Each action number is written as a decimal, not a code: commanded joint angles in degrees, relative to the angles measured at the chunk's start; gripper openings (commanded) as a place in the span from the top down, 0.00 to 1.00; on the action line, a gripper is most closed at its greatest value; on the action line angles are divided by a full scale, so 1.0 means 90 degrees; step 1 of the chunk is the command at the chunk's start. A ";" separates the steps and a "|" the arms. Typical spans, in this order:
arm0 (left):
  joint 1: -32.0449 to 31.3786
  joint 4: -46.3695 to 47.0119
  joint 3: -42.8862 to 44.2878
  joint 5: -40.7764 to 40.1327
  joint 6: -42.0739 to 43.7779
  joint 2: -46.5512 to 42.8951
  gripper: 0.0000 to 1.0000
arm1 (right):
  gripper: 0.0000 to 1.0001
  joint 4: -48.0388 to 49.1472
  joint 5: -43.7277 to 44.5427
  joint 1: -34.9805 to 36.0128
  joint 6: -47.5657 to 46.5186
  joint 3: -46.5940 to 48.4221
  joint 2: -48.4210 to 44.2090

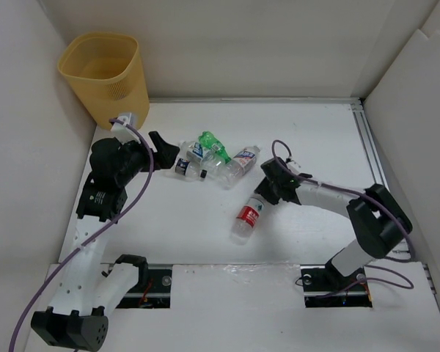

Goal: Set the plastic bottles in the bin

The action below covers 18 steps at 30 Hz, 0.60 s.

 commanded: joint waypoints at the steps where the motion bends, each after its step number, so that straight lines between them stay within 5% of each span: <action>1: -0.0009 0.0252 -0.0039 0.0210 0.0071 -0.0112 0.00 | 0.65 -0.0329 0.0163 0.0063 0.0019 -0.0435 -0.0866; 2: -0.0009 0.0252 -0.0039 0.0297 0.0071 -0.0112 0.00 | 0.65 -0.0329 0.0240 0.0063 0.0019 -0.0504 -0.1054; 5: -0.0009 0.0252 -0.0039 0.0677 0.0071 0.0024 0.00 | 0.98 -0.0709 0.0494 0.0063 -0.0040 -0.0641 -0.1911; 9: -0.0009 0.0524 0.0019 0.1798 -0.0123 0.0434 0.00 | 1.00 -0.0712 0.1168 0.0005 -0.0857 -0.0563 -0.3202; 12: -0.0183 0.1246 -0.0253 0.2855 -0.0600 0.0572 0.00 | 1.00 0.0907 0.0926 -0.0190 -0.2633 -0.0563 -0.3953; 14: -0.0727 0.1734 -0.0254 0.3003 -0.0758 0.0688 0.00 | 1.00 0.1824 0.0014 -0.0510 -0.3947 -0.0563 -0.4024; 18: -0.2093 0.2155 0.0194 0.2643 -0.0896 0.1273 0.00 | 1.00 0.3233 -0.2430 -0.0942 -0.4873 0.0196 -0.3401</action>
